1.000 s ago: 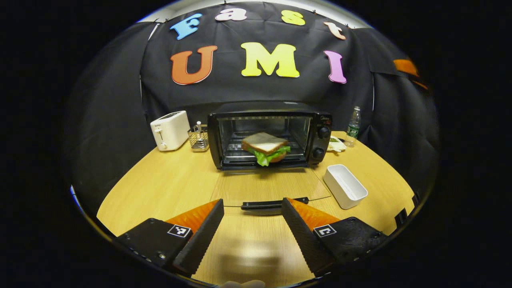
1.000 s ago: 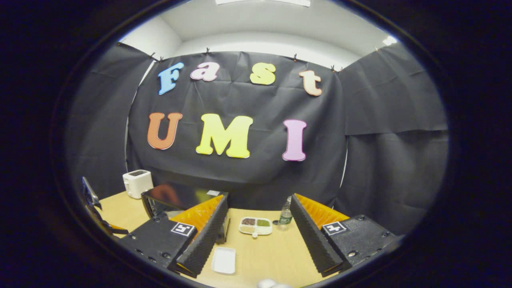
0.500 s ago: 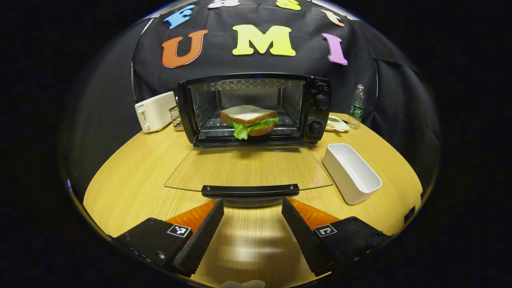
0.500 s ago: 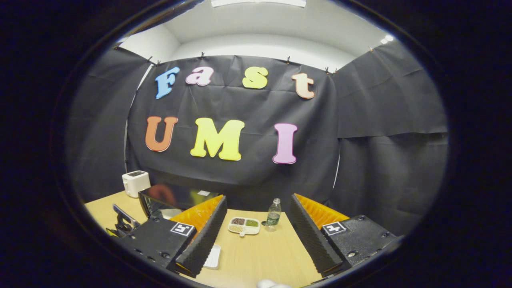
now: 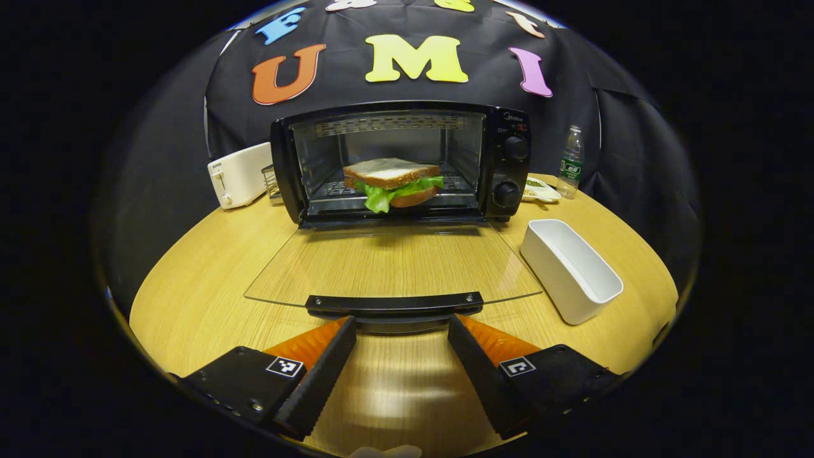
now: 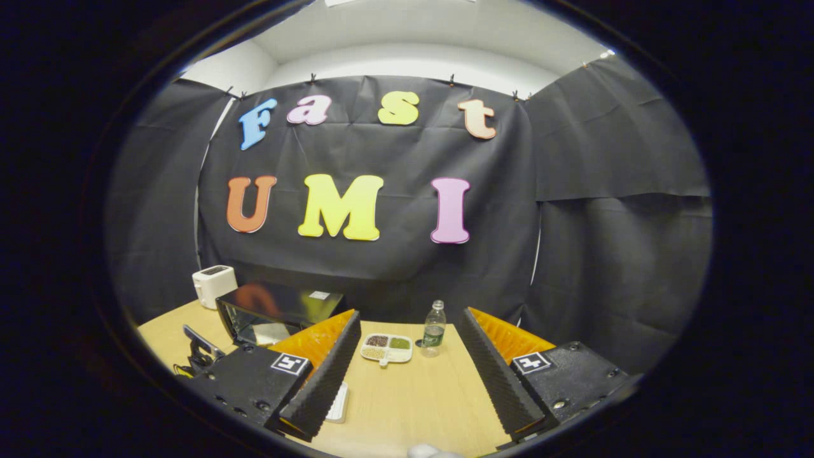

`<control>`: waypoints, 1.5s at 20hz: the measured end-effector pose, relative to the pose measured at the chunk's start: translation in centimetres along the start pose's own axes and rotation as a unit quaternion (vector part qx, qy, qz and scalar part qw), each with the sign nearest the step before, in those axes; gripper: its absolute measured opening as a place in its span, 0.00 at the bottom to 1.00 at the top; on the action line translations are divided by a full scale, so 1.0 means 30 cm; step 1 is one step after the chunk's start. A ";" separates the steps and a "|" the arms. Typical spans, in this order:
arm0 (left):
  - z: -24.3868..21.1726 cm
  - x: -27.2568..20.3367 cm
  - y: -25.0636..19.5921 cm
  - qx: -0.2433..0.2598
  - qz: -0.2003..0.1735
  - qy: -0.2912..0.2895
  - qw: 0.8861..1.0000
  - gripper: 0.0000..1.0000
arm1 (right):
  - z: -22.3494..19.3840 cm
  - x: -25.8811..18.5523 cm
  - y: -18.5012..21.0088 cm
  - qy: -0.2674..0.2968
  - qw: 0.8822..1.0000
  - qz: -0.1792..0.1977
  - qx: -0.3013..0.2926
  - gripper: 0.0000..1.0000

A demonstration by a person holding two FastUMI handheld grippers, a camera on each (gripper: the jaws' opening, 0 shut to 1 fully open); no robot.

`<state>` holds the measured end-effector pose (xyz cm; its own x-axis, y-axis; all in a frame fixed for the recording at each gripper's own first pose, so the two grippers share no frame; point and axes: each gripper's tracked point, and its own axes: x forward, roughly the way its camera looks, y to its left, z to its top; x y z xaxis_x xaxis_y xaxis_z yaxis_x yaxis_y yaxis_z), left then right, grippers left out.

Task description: Open the electric oven with the left hand, put the food in, and close the electric oven.

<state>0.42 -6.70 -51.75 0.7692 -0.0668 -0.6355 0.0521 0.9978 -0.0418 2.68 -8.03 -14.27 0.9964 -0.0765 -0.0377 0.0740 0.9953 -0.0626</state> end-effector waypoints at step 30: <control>0.629 -0.080 0.054 0.015 0.004 -0.114 0.993 0.96 | 0.253 0.007 -0.023 -0.034 0.999 -0.014 -0.006 0.98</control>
<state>10.67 -4.93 -35.75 0.8935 -0.0599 -0.4450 0.0612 0.9981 -0.0116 3.17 -8.29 -6.67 0.9945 -0.0996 0.0320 0.1018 0.9920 -0.0746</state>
